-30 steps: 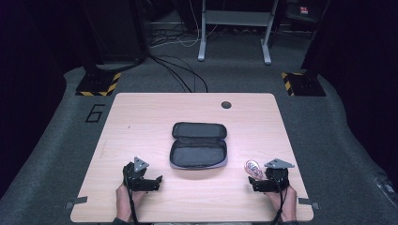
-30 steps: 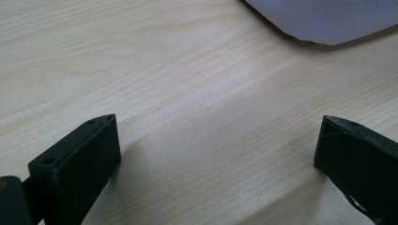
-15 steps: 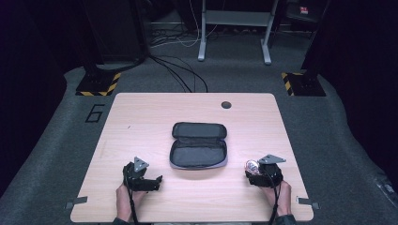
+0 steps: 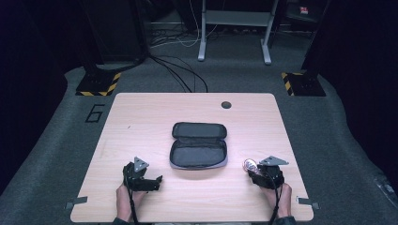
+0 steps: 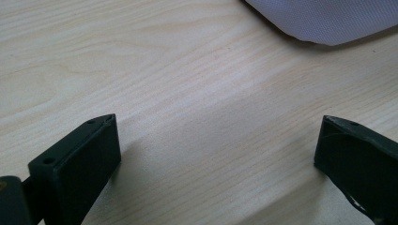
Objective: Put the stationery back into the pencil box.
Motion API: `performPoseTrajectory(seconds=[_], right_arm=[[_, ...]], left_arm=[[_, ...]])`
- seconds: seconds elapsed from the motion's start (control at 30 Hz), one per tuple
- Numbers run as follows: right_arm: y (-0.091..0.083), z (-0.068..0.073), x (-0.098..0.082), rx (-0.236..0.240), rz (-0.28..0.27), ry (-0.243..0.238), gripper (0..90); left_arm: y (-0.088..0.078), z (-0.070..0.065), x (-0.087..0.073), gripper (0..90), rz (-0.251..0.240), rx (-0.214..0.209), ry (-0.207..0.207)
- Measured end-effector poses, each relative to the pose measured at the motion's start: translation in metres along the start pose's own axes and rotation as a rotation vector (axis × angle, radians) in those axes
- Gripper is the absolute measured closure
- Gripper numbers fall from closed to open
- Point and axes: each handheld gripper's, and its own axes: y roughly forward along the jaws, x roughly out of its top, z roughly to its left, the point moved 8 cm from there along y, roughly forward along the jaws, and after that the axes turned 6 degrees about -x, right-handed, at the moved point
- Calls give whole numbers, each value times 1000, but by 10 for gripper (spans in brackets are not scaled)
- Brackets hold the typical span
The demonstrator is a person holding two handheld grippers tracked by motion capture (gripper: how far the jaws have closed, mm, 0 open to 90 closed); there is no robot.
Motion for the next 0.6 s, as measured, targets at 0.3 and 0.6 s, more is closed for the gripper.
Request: performPoseTrajectory(seconds=[0.3,0.6], right_arm=[[-3,1,-1,6,-8,30,496],[-13,3,8,11,-42,31,497]], left_arm=[[0,0,0,6,-1,1,-1],[0,0,0,5,1,1,0]])
